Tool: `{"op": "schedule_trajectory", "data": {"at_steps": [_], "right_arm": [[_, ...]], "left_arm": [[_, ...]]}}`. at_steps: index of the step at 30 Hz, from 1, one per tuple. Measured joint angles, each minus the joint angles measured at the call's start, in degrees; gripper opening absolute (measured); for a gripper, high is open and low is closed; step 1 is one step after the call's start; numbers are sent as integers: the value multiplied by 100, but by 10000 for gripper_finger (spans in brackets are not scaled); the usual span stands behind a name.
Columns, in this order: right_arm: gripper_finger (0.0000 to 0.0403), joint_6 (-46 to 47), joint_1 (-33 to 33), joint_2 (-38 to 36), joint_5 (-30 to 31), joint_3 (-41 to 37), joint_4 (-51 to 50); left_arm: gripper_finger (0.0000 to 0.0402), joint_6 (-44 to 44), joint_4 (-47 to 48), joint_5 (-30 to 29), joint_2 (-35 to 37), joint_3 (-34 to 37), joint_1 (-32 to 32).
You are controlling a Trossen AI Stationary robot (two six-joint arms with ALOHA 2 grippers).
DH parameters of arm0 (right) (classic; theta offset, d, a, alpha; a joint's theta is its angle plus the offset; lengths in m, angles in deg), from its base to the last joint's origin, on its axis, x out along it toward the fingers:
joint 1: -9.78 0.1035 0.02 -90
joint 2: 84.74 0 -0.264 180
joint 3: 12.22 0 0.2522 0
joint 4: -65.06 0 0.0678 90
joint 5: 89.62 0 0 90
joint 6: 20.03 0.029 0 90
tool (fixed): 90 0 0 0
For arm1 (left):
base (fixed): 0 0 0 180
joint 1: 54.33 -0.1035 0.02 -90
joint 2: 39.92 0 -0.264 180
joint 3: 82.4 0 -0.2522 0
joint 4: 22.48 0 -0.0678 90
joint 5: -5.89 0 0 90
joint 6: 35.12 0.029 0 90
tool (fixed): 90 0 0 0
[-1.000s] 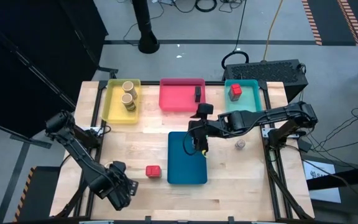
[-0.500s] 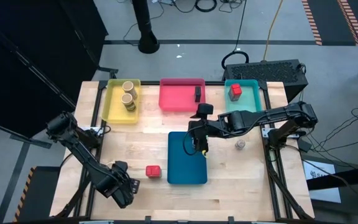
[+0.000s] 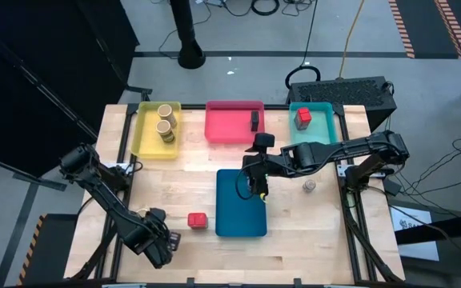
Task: Sort spices by type
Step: Put the black seasoning can into the red bin
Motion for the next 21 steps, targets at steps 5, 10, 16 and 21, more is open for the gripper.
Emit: {"op": "schedule_trajectory", "data": {"at_steps": [5, 10, 16, 21], "right_arm": [[329, -20, 0, 0, 0, 0, -80], [329, -103, 0, 0, 0, 0, -458], [329, 200, 4, -173, -9, -2, -1446], [329, 593, 142, -407, -118, -5, -1953]], "left_arm": [[139, 175, -58, -15, 100, -512, -9], [139, 876, 556, -760, 215, -1730, -229], [139, 2312, 1904, -1458, 227, -3126, -934], [139, 4403, 2478, -1666, 229, -3784, -2028]]}}
